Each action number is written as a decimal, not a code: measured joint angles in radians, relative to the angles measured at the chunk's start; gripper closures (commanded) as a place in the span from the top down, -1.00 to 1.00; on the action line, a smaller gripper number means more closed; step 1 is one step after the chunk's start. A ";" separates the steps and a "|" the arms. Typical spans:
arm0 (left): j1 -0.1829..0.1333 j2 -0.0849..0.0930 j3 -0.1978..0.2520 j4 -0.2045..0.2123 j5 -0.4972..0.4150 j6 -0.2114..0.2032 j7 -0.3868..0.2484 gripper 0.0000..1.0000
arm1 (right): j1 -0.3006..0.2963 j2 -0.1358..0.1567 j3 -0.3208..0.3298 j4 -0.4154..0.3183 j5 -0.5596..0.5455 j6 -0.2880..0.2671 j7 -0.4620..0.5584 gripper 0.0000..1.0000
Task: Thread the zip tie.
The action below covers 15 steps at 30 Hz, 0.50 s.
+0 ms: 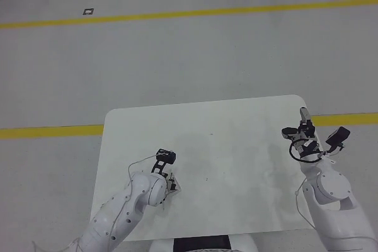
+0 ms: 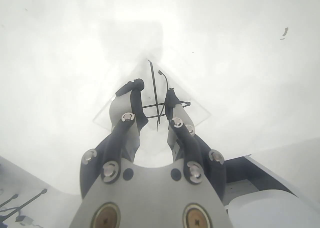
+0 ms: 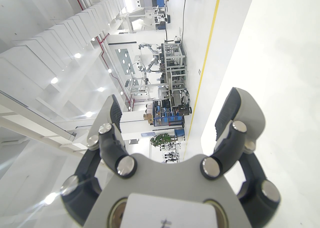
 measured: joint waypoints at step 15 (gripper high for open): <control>-0.013 -0.014 0.005 0.030 -0.007 0.000 -0.005 -0.62 | 0.000 0.000 0.000 0.000 0.000 0.000 0.000 1.00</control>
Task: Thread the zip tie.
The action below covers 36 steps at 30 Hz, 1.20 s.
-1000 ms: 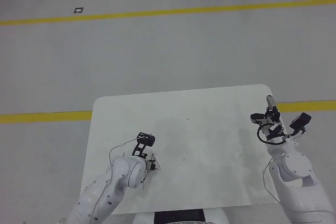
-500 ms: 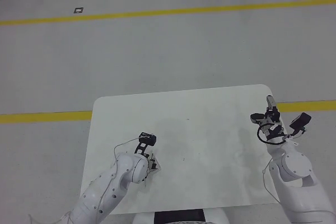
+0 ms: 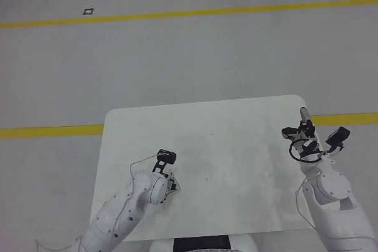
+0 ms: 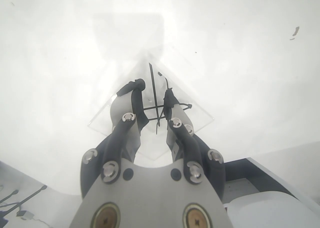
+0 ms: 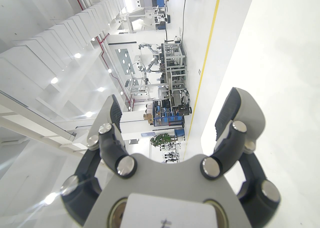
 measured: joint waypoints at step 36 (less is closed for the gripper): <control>-0.021 -0.008 0.008 0.040 -0.014 0.000 0.001 -1.00 | 0.000 0.000 0.000 0.000 0.000 0.000 0.000 1.00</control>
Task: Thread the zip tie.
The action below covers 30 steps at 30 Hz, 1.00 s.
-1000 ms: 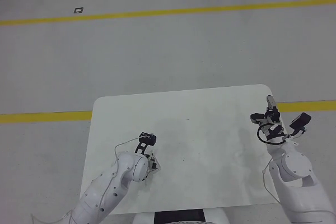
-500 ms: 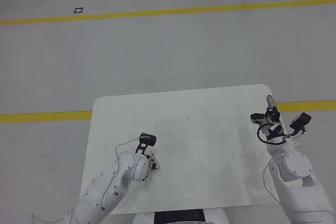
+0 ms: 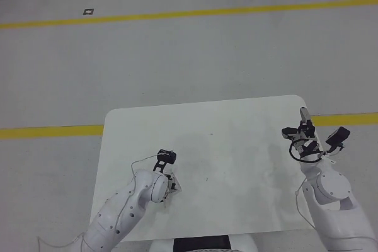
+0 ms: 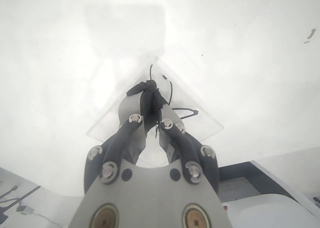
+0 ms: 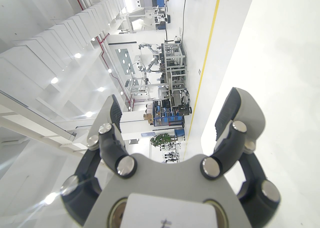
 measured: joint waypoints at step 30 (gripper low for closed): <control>0.229 0.078 -0.241 -0.427 0.025 -0.264 -0.074 -1.00 | 0.000 0.000 0.000 0.000 0.000 0.000 0.000 1.00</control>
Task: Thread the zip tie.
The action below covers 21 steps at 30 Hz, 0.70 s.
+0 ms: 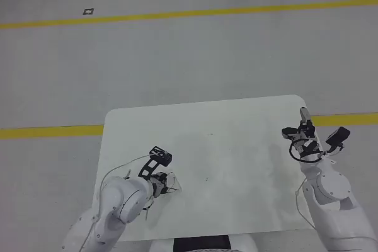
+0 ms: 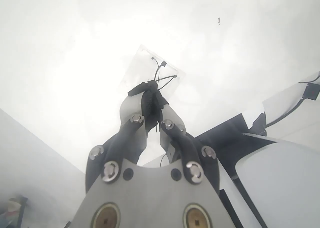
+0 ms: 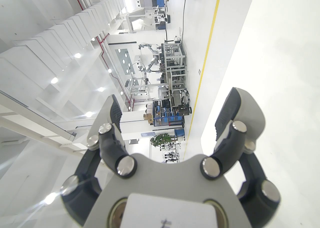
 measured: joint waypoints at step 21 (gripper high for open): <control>0.102 0.023 -0.047 -0.037 0.406 -0.007 0.364 -1.00 | 0.000 0.000 0.000 0.000 0.000 0.000 0.000 1.00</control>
